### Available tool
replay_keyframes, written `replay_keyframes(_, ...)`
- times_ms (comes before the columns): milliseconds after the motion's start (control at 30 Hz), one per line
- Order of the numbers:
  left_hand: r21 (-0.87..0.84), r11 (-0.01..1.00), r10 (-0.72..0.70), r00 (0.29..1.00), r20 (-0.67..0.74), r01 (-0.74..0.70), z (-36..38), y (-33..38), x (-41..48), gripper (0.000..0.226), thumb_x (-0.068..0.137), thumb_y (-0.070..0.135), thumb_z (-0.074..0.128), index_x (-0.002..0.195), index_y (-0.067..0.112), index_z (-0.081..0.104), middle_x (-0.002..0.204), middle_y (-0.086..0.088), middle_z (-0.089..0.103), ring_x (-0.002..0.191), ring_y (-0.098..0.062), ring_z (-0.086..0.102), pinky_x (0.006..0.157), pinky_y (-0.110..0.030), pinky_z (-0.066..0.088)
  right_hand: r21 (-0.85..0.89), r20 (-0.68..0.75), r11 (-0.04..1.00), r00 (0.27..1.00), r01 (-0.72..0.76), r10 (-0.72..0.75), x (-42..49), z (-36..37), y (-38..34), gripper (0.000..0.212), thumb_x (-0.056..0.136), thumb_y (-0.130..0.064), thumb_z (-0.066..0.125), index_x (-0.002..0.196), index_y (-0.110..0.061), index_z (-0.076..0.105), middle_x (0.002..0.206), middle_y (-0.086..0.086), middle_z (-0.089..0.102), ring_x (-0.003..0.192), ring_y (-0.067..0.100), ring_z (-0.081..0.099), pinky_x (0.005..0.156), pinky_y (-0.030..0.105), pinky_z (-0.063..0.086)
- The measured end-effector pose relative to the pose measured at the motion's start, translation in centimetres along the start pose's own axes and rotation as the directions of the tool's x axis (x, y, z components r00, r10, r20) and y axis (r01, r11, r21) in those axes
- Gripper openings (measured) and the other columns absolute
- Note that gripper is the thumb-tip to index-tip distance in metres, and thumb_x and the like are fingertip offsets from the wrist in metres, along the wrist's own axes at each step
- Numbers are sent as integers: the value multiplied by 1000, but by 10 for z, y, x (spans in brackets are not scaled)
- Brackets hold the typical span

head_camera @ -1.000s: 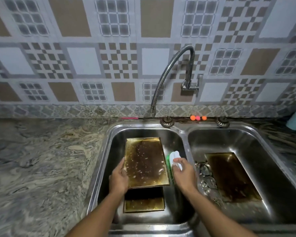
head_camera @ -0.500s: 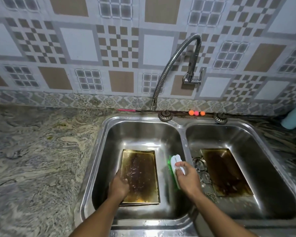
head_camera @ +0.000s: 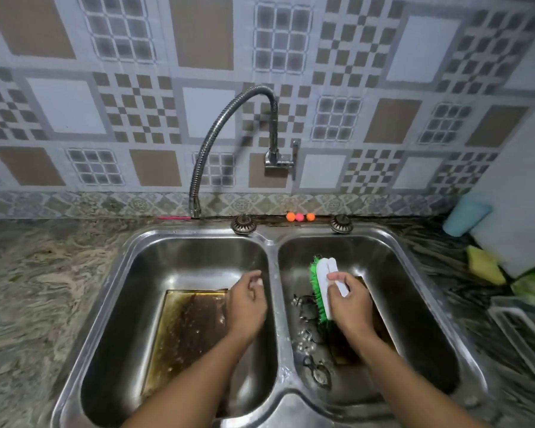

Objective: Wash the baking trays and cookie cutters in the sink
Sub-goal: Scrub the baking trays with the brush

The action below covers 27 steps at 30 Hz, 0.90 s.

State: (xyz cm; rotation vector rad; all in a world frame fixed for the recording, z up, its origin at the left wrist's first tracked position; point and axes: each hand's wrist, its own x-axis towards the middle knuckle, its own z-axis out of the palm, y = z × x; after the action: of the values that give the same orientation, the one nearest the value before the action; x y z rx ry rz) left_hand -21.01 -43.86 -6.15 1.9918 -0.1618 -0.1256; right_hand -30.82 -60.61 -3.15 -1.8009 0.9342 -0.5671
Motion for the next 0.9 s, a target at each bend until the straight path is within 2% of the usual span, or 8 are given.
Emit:
replay_keyframes(67,-51,999,1,997,78,3,39,20,-11,17,97,20,57,100,30,70,85,9,71,79,-8,65,65,-11,45,-28,-16,999,999,-45,45,21,-33,19,21,88,-9,61,88,-28,71,102,-6,68,94,20,63,87,36,55)
replay_keyframes(133,-43,998,-38,985,168,46,83,27,-20,13,95,22,60,94,26,73,88,8,74,84,-10,68,72,-16,48,-57,-14,996,997,-74,73,39,-65,44,22,90,-8,61,88,-27,70,106,-3,66,97,21,62,85,33,53)
replay_keyframes(233,80,987,-157,935,318,139,146,14,-34,20,92,13,57,81,22,72,83,7,71,90,-14,69,71,-18,45,-106,-17,990,995,-95,93,57,-103,82,23,91,-7,60,87,-28,69,105,-2,67,94,20,60,75,26,45)
replay_keyframes(333,206,946,-311,875,371,249,196,-9,-53,19,93,17,56,76,20,66,90,-2,73,96,-22,69,76,-25,49,-170,6,977,991,-129,132,70,-129,126,23,88,-12,62,83,-34,67,106,-4,70,89,18,62,73,28,48)
replay_keyframes(467,349,884,-427,839,338,310,230,-34,-69,18,91,24,60,97,11,72,104,-10,75,100,-27,69,79,-29,50,-217,68,966,985,-143,161,74,-143,161,22,88,-17,63,82,-38,66,102,-7,69,87,19,64,76,31,53)
replay_keyframes(633,392,849,-472,841,265,353,246,-42,-74,9,86,23,67,92,17,66,100,-8,74,98,-28,68,80,-31,51,-236,146,965,977,-115,152,76,-149,176,26,89,-15,63,83,-40,64,101,-5,67,89,19,62,79,31,55)
replay_keyframes(767,314,842,-510,836,202,438,256,-43,-74,12,83,25,72,87,23,61,95,-3,73,92,-25,68,83,-33,55,-212,173,972,974,-105,143,81,-153,181,26,91,-13,62,84,-38,65,104,-7,65,95,18,62,84,33,56)
replay_keyframes(900,231,844,-526,831,179,484,262,-41,-72,19,84,24,75,97,22,61,95,0,69,91,-22,65,81,-29,51,-189,195,977,971,-104,141,87,-155,180,25,92,-13,63,88,-37,68,98,-18,62,97,16,63,84,40,59)
